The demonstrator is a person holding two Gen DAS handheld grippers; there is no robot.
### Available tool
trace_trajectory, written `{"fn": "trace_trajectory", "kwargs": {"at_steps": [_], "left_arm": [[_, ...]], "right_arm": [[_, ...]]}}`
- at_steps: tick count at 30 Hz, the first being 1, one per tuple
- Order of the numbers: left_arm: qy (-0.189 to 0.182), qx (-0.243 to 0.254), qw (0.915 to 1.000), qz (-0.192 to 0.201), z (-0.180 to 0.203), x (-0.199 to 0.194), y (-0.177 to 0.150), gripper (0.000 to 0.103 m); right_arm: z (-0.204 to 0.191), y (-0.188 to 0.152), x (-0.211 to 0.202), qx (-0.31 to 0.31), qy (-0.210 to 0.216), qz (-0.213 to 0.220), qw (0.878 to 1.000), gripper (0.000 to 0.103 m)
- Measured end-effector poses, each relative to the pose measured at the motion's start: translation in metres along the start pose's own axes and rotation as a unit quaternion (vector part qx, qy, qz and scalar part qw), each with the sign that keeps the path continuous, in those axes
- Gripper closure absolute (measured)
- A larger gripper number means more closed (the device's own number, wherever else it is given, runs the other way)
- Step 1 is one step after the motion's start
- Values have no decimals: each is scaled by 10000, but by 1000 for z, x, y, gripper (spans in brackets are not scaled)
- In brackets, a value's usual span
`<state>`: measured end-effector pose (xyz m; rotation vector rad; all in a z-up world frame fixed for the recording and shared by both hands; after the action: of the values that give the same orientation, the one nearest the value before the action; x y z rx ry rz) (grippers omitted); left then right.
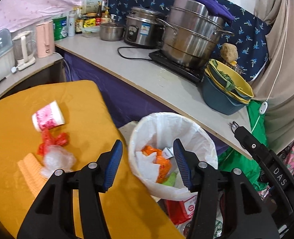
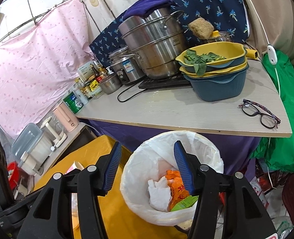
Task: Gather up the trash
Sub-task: 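Move both open tools back over the table toward the remaining trash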
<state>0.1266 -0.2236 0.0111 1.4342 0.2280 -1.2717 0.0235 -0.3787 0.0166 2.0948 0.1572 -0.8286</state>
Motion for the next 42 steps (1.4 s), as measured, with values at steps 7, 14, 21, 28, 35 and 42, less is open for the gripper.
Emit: {"fn": "trace_trajectory", "kwargs": {"at_steps": [7,14,21,28,35,42], "left_arm": [[304,-107,9994,119,-28,-18,-8,45],[538,-438,9976,83,-66,-28,-23,40],[865,-786,9931,-50,-111,-32,-42,35],[1149,-1242,9854,-200,-164,-36,-66,34],[1293,-1648,9771,-380,-205,-33,-89,34],[1273,-1924,9712,-587,-229,-22,-108,34]], "right_arm": [[-29,-13,3,-238,113,-114,9996,46],[-62,-33,10,-480,250,-323,9980,44],[-93,-55,23,-743,353,-542,9951,43],[-119,-73,36,-918,451,-744,9920,43],[-142,-92,54,-1058,560,-945,9883,41],[-168,-117,85,-1260,624,-1265,9819,39]]}}
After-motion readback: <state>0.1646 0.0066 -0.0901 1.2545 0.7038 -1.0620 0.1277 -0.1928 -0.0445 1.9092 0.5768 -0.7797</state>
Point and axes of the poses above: each gripper's, at about its wrist camera, not at the fingertips, and x roughly the way its jaws point, z to its right, y to its top, the point moved 6 cm from there along x, roughly the way its jaws point, and after that the axes turned 7 degrees about -z, right-handed, at the moved point
